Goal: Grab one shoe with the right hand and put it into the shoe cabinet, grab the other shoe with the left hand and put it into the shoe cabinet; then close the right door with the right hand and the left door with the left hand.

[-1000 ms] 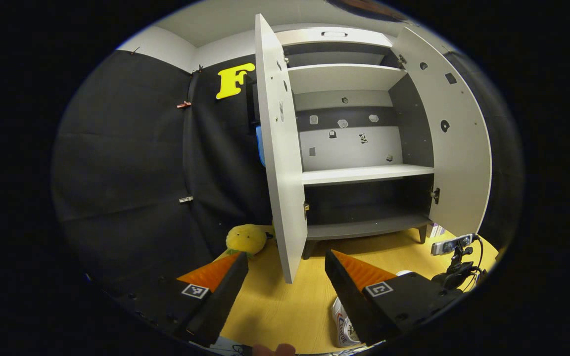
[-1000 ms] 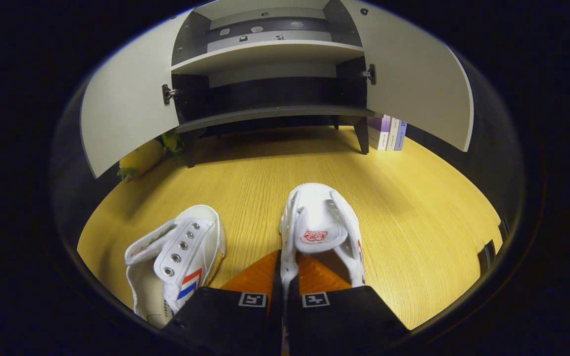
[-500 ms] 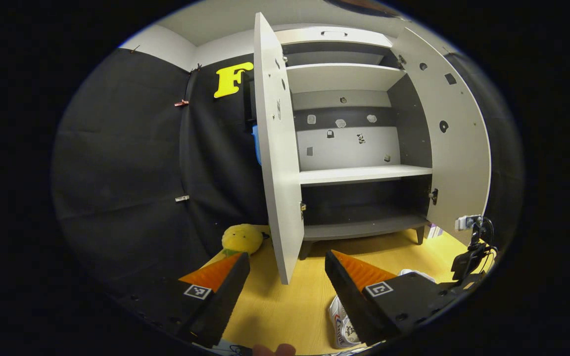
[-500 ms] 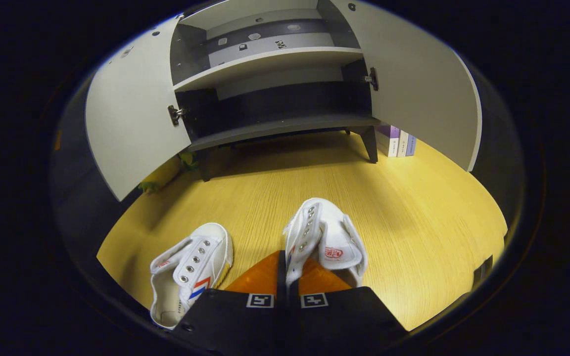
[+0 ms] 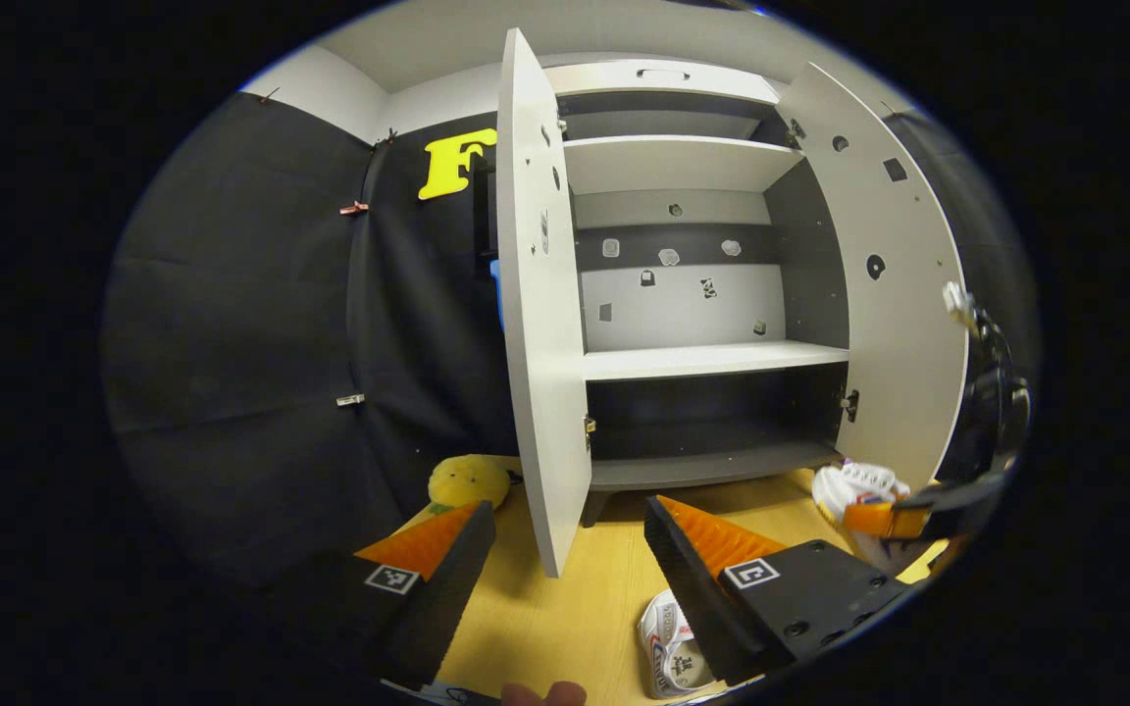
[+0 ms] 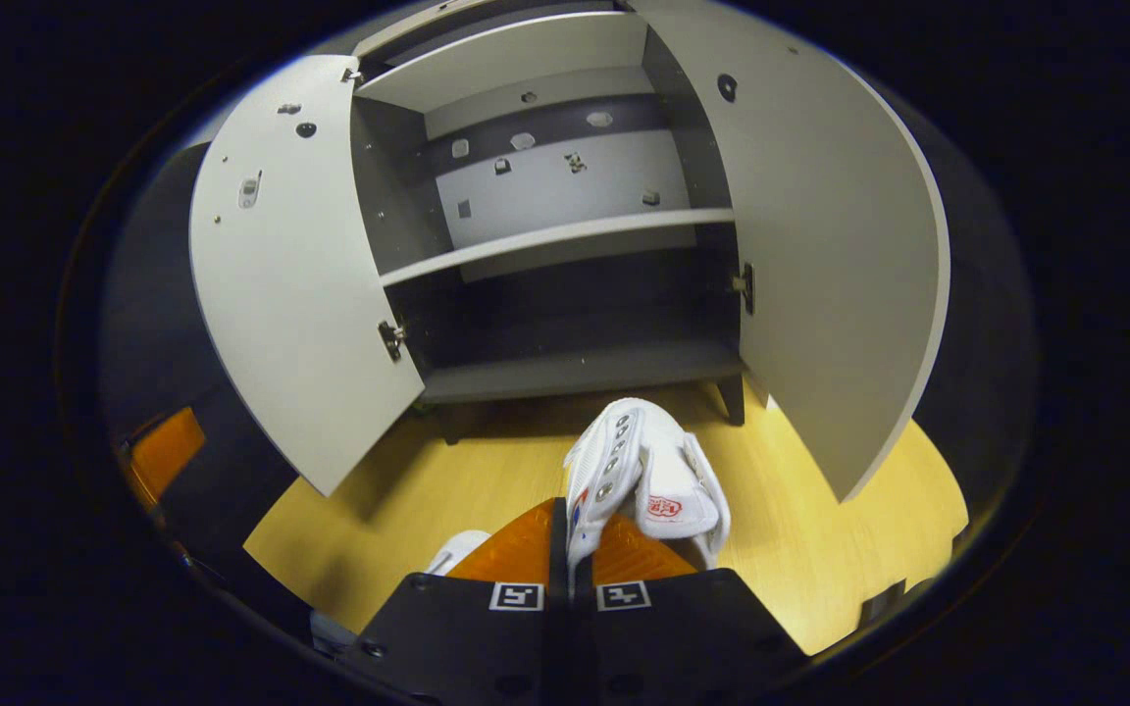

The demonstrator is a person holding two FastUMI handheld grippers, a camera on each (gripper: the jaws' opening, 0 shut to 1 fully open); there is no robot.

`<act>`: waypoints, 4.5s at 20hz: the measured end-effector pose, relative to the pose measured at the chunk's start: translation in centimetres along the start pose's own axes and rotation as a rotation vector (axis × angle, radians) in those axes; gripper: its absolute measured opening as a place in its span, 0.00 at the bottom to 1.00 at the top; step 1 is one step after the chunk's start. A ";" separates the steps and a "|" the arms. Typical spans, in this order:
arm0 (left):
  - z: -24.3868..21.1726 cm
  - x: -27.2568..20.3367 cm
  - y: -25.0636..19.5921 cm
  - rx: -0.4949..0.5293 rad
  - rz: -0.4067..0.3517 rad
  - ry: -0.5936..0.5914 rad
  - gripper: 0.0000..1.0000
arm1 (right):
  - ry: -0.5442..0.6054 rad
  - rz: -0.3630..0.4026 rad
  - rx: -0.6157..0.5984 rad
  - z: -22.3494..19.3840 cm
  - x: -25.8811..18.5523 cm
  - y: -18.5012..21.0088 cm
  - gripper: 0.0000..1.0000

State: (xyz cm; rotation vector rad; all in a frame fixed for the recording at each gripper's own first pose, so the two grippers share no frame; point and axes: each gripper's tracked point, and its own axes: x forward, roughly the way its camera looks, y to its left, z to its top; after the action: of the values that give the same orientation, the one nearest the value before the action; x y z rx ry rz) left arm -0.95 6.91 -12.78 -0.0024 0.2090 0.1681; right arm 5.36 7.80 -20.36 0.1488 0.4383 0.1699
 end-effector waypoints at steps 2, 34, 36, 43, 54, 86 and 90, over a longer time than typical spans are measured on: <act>0.2 0.1 -0.4 -0.013 -0.013 -0.004 0.96 | -0.057 0.007 -0.024 4.8 -0.2 0.7 0.05; -2.5 3.0 -2.7 -0.068 -0.085 0.077 0.97 | 0.050 -0.179 -0.445 27.2 32.7 -3.5 0.05; -2.4 3.2 -2.6 -0.074 -0.085 0.076 0.97 | 0.057 -0.191 -0.419 27.1 33.0 -3.5 0.05; -2.6 3.0 -2.8 -0.081 -0.093 0.073 0.97 | 0.026 -0.207 -0.314 27.5 32.0 -3.2 0.26; -3.6 0.8 -2.4 -0.082 -0.085 0.078 0.97 | -0.179 -0.092 -0.167 30.2 22.4 1.0 0.99; -27.4 3.9 -9.7 0.007 -0.324 0.397 0.64 | -0.331 -0.006 -0.235 19.5 -6.8 1.0 0.98; -28.2 5.0 -8.5 -0.005 -0.249 0.480 0.51 | -0.323 -0.003 -0.222 19.5 -6.7 0.6 0.98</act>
State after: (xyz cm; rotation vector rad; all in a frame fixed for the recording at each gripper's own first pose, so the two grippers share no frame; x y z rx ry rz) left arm -0.53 -1.17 -41.56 -0.0738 0.6837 -0.0842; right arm 7.71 4.99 -0.10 -0.0427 0.0961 0.1867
